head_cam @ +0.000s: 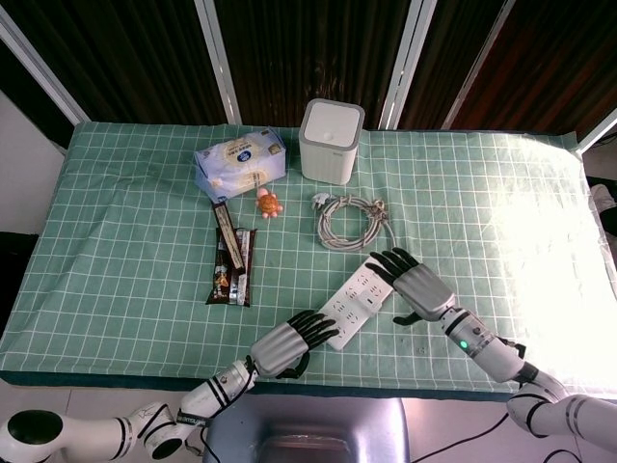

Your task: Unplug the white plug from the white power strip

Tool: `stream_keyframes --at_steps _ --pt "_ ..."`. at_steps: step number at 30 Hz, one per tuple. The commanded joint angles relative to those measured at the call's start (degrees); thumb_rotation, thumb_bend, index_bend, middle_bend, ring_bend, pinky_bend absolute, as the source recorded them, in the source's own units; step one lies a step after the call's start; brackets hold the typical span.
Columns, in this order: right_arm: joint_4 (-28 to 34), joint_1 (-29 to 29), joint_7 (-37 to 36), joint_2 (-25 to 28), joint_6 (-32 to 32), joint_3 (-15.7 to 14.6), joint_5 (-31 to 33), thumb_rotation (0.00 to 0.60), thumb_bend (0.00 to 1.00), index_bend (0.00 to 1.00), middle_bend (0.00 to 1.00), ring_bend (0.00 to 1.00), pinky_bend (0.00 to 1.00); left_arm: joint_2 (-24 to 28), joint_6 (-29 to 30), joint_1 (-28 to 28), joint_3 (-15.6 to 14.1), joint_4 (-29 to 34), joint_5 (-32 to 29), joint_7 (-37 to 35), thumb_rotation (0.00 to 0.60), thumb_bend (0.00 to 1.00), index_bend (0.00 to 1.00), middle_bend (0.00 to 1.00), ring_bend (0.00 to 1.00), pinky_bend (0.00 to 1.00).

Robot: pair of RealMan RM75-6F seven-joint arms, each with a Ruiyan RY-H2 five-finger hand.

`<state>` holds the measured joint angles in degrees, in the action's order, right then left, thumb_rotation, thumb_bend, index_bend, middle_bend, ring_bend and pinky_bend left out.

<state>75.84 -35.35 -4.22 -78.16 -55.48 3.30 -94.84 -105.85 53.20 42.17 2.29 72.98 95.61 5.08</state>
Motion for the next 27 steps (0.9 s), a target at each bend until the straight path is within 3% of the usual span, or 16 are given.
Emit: stream_keyframes --at_steps 1,8,14,27 --pt "-0.49 -0.78 0.97 -0.92 0.36 -0.02 0.20 0.521 0.12 0.00 0.00 0.00 0.00 -1.04 -0.43 0.75 -0.16 -1.25 -0.50 -0.67 0.399 0.80 0.00 0.00 0.00 0.10" --pt "-1.03 -2.07 3.99 -2.74 1.96 -0.53 1.48 0.521 0.12 0.00 0.00 0.00 0.00 -2.71 -0.06 1.49 -0.73 -2.52 -0.91 -0.23 0.400 0.80 0.00 0.00 0.00 0.10" --pt "-1.17 -2.61 5.86 -4.06 3.18 -0.55 3.45 0.523 0.12 0.00 0.00 0.00 0.00 -3.17 -0.57 1.59 -1.46 -3.21 -1.89 0.47 0.344 0.80 0.00 0.00 0.00 0.09" --pt "-0.05 -3.64 9.06 -5.12 3.26 -0.78 4.96 0.525 0.12 0.00 0.00 0.00 0.00 -3.53 -1.80 1.93 -2.41 -3.13 -3.79 1.98 0.351 0.80 0.00 0.00 0.00 0.09"
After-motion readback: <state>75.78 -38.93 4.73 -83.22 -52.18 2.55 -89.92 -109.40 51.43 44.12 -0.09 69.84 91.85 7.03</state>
